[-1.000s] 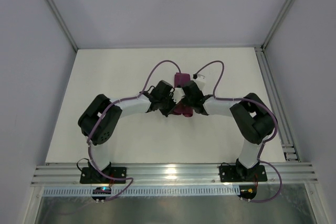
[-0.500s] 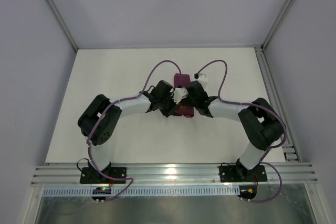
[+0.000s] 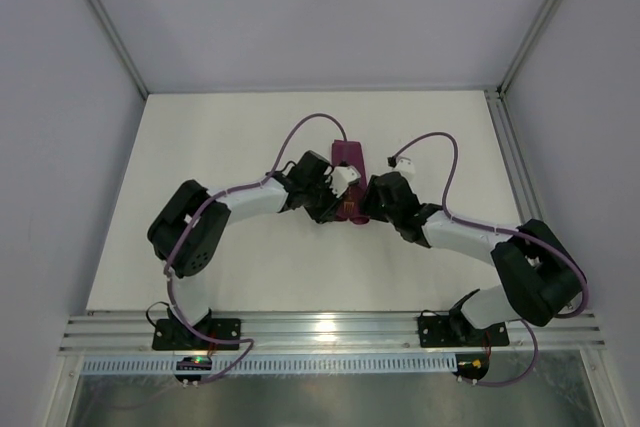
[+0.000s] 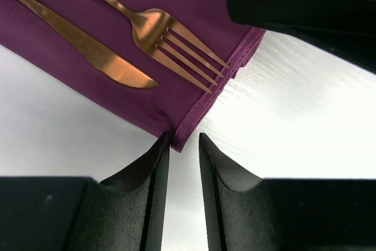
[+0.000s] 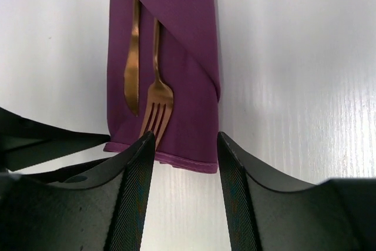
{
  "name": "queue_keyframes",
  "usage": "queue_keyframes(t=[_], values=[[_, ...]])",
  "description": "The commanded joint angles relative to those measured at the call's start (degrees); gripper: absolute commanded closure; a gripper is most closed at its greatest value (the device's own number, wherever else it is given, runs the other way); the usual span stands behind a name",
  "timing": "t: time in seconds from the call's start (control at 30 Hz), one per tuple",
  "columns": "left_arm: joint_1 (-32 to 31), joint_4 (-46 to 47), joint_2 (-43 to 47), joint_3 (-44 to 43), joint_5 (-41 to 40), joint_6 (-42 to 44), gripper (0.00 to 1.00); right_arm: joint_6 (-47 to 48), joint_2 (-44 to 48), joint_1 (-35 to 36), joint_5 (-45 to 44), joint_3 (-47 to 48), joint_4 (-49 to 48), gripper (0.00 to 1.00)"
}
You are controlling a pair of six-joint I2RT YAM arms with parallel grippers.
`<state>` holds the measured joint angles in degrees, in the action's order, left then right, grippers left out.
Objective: Fold the napkin into a case and place the utensils inside
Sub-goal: Stuff the fork into the folded napkin, then move the smaller rectangle folded napkin to the corner of the board.
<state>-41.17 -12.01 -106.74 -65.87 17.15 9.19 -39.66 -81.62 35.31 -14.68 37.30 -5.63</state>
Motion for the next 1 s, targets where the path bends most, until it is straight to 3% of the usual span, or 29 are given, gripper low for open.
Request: queue_keyframes(t=[0.0,0.13,0.27,0.6,0.87,0.97], values=[[0.1,-1.8,1.8,-0.9,1.8,0.0,0.71,-1.4,-0.1,-1.2,2.5,-1.3,-1.2,0.49],[0.2,-4.2,4.5,-0.4,4.4,0.9,0.62,-2.7,-2.6,-2.7,7.2,-2.7,-4.9,0.51],[0.2,-6.2,7.2,-0.1,7.5,2.1,0.58,-3.7,-5.6,-3.2,10.5,-2.8,-7.2,0.6],[3.6,-12.2,15.0,-0.8,10.7,2.6,0.57,-5.8,-7.9,-8.6,13.6,-6.3,-11.1,0.96],[13.3,-15.0,20.0,-2.4,11.3,1.0,0.57,3.4,-12.8,-16.1,19.8,3.2,-2.4,0.97],[18.6,-15.2,22.0,-2.4,11.4,1.0,0.57,8.9,-16.2,-19.7,20.7,10.6,6.6,0.97]])
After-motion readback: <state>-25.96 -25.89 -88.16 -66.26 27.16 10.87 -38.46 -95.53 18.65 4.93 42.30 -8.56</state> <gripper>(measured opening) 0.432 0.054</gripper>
